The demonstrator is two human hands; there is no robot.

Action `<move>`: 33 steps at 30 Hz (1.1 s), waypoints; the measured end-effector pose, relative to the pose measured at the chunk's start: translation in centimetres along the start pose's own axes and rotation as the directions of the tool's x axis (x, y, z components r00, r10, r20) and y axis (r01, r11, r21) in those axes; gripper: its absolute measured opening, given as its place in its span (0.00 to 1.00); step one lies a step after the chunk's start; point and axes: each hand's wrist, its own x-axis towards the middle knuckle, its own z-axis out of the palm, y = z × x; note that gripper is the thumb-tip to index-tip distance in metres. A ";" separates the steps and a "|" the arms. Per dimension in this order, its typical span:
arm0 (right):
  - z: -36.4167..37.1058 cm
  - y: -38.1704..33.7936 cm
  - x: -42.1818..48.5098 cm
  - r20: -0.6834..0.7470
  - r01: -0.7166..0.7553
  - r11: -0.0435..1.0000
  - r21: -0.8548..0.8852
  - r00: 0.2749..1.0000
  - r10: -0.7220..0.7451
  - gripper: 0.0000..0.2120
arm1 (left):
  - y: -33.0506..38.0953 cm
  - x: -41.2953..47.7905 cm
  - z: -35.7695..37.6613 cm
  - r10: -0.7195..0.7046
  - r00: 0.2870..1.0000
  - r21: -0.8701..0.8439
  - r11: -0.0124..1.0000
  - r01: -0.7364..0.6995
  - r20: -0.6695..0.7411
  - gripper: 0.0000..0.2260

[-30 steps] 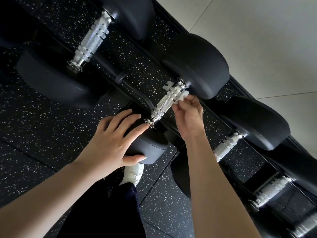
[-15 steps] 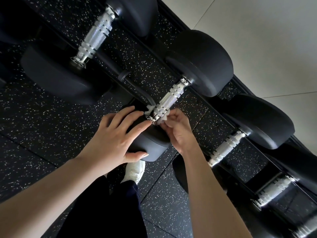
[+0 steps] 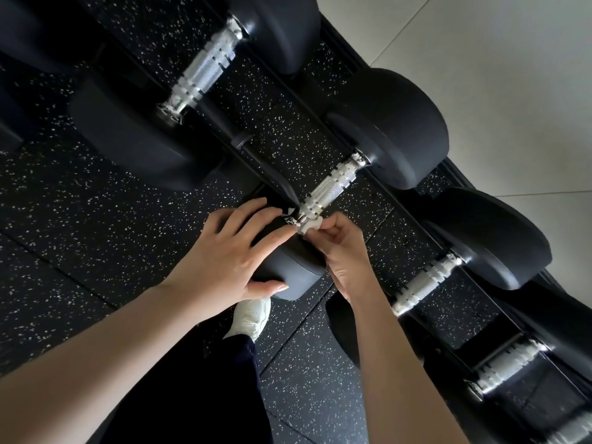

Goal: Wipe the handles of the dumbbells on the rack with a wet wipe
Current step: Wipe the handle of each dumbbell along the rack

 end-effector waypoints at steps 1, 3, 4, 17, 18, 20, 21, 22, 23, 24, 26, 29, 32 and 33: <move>0.1 0.0 -0.2 -0.027 0.006 0.999 -0.038 1.000 -0.007 0.11 | 0.0 0.0 0.0 -0.002 1.000 -0.002 1.000 0.002 -0.004 0.31; 0.5 0.0 -0.7 -0.109 0.014 0.994 -0.113 0.994 -0.026 0.09 | -0.1 0.0 0.1 -0.001 1.000 -0.010 1.000 0.001 -0.008 0.31; 0.7 0.0 -0.9 -0.155 0.019 0.987 -0.159 0.987 -0.044 0.10 | -0.1 0.0 0.1 0.002 1.000 -0.016 1.000 -0.002 -0.007 0.31; 3.4 -1.6 -1.6 -0.149 0.206 0.742 -0.638 0.912 -0.382 0.05 | -2.4 -0.4 -0.4 -0.078 0.997 -0.161 0.984 0.078 0.002 0.38; 3.4 -1.8 -1.6 -0.128 0.206 0.713 -0.670 0.914 -0.384 0.05 | -2.6 -0.4 -0.4 -0.087 0.996 -0.172 0.981 0.086 -0.001 0.38; 3.6 -2.3 -1.5 -0.097 0.192 0.651 -0.735 0.920 -0.381 0.05 | -2.8 -0.4 -0.2 -0.097 0.995 -0.191 0.977 0.092 -0.017 0.39; 3.7 -2.6 -1.4 -0.088 0.182 0.627 -0.757 0.923 -0.375 0.05 | -2.8 -0.3 -0.1 -0.103 0.994 -0.201 0.975 0.096 -0.026 0.39; 3.9 -2.9 -1.3 -0.084 0.167 0.609 -0.775 0.928 -0.362 0.04 | -2.9 -0.3 0.0 -0.110 0.993 -0.212 0.972 0.100 -0.037 0.39; 4.1 -3.2 -1.2 -0.085 0.141 0.590 -0.795 0.937 -0.338 0.03 | -2.9 -0.3 0.1 -0.116 0.992 -0.225 0.969 0.102 -0.049 0.39; 4.3 -3.5 -1.1 -0.089 0.107 0.568 -0.816 0.948 -0.305 0.03 | -2.9 -0.2 0.3 -0.121 0.991 -0.238 0.966 0.103 -0.063 0.39; 4.7 -3.9 -0.8 -0.091 0.044 0.492 -0.869 0.965 -0.246 0.04 | -2.9 -0.2 0.5 -0.126 0.987 -0.261 0.961 0.097 -0.097 0.37; 5.2 -4.7 -0.6 -0.068 0.005 0.338 -0.941 0.977 -0.204 0.08 | -3.0 -0.2 0.8 -0.131 0.983 -0.276 0.957 0.091 -0.131 0.37; 5.6 -5.2 -0.6 -0.047 0.001 0.268 -0.963 0.984 -0.172 0.09 | -3.1 -0.2 1.1 -0.141 0.980 -0.288 0.953 0.096 -0.141 0.37; 5.7 -5.3 -0.6 -0.043 -0.001 0.252 -0.968 0.986 -0.162 0.09 | -3.2 -0.2 1.2 -0.143 0.980 -0.293 0.951 0.097 -0.139 0.37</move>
